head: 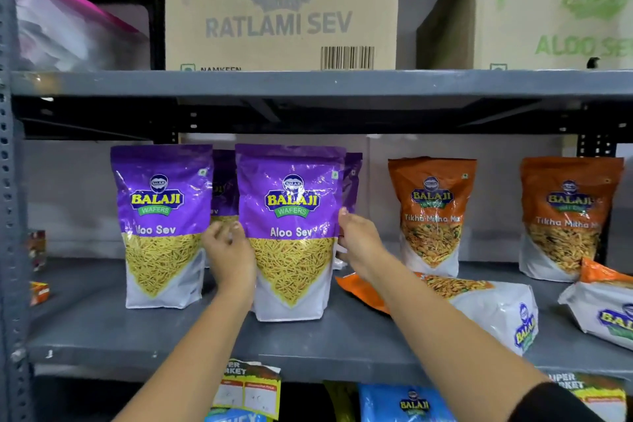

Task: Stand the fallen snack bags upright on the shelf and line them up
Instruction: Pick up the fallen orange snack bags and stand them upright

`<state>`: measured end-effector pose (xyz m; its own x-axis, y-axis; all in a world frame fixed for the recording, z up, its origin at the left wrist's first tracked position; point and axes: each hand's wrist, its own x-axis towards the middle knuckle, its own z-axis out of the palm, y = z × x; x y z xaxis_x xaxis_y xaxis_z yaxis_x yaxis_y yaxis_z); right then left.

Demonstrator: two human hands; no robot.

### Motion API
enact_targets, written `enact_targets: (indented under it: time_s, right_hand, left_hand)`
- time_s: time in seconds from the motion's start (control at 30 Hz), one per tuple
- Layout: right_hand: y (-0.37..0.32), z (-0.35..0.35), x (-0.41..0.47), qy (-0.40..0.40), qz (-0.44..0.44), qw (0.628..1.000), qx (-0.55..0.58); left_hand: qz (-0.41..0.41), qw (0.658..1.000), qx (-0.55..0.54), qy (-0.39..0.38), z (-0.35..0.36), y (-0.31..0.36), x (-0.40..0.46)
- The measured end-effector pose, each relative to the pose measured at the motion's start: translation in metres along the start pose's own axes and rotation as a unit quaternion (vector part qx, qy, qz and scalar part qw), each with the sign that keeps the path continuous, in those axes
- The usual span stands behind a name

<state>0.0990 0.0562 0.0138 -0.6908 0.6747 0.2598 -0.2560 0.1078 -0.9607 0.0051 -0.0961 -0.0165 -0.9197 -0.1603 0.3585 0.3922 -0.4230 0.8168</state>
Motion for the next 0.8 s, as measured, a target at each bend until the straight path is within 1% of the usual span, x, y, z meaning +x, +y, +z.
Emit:
enact_targets:
  time_s: [0.03, 0.07, 0.1, 0.13, 0.17, 0.2, 0.23, 0.27, 0.3, 0.33, 0.4, 0.43, 0.47, 0.53, 0.6, 0.67, 0.73, 0.8]
  right_hand:
    - [-0.011, -0.004, 0.000, -0.018, -0.014, 0.997, -0.068]
    - [-0.023, -0.012, 0.001, -0.035, -0.037, 0.987, -0.151]
    - [-0.034, -0.023, 0.000, -0.052, -0.068, 0.967, -0.239]
    - [-0.043, -0.036, -0.001, -0.071, -0.096, 0.936, -0.331]
    - [-0.049, -0.052, -0.002, -0.086, -0.110, 0.894, -0.425]
    - [-0.051, -0.069, -0.002, -0.088, -0.107, 0.850, -0.509]
    - [-0.051, -0.086, 0.000, -0.082, -0.087, 0.813, -0.570]
    - [-0.048, -0.102, 0.002, -0.073, -0.059, 0.790, -0.605]
    - [-0.041, -0.118, 0.004, -0.064, -0.026, 0.782, -0.620]
    - [-0.032, -0.131, 0.005, -0.060, 0.011, 0.781, -0.621]
    - [-0.018, -0.143, 0.005, -0.052, 0.084, 0.799, -0.593]
    - [-0.013, -0.143, 0.008, -0.046, 0.101, 0.808, -0.578]
    - [-0.013, -0.140, 0.013, -0.039, 0.100, 0.813, -0.573]
    - [-0.022, -0.130, 0.022, -0.024, 0.078, 0.814, -0.576]
    - [-0.030, -0.124, 0.031, -0.002, 0.052, 0.823, -0.566]
    - [-0.031, -0.122, 0.033, 0.024, 0.030, 0.827, -0.561]
    - [-0.025, -0.120, 0.028, 0.066, 0.006, 0.837, -0.543]
    - [-0.015, -0.118, 0.024, 0.100, -0.029, 0.852, -0.512]
  left_hand:
    - [0.055, 0.998, -0.009, 0.019, -0.006, 0.005, -0.010]
    - [0.122, 0.992, -0.014, 0.030, -0.013, 0.007, -0.025]
    - [0.182, 0.983, -0.014, 0.024, -0.019, 0.007, -0.043]
    - [0.222, 0.975, -0.019, 0.002, -0.026, 0.002, -0.062]
    - [0.230, 0.972, -0.026, -0.035, -0.030, -0.003, -0.081]
    - [0.211, 0.974, -0.027, -0.078, -0.031, -0.008, -0.098]
    - [0.174, 0.977, -0.023, -0.122, -0.028, -0.012, -0.110]
    - [0.122, 0.980, -0.015, -0.157, -0.020, -0.016, -0.117]
    - [0.045, 0.982, -0.010, -0.184, -0.011, -0.020, -0.120]
    - [-0.048, 0.978, -0.014, -0.200, 0.001, -0.023, -0.116]
    - [-0.227, 0.950, -0.060, -0.207, 0.023, -0.021, -0.101]
    - [-0.294, 0.927, -0.092, -0.213, 0.032, -0.019, -0.092]
    - [-0.341, 0.905, -0.112, -0.227, 0.041, -0.017, -0.081]
    - [-0.376, 0.879, -0.124, -0.265, 0.063, -0.010, -0.062]
    - [-0.384, 0.869, -0.130, -0.284, 0.086, -0.008, -0.045]
    - [-0.388, 0.864, -0.112, -0.300, 0.105, -0.005, -0.033]
    - [-0.383, 0.869, -0.100, -0.297, 0.120, -0.009, -0.023]
    - [-0.357, 0.893, -0.084, -0.262, 0.131, -0.011, -0.016]
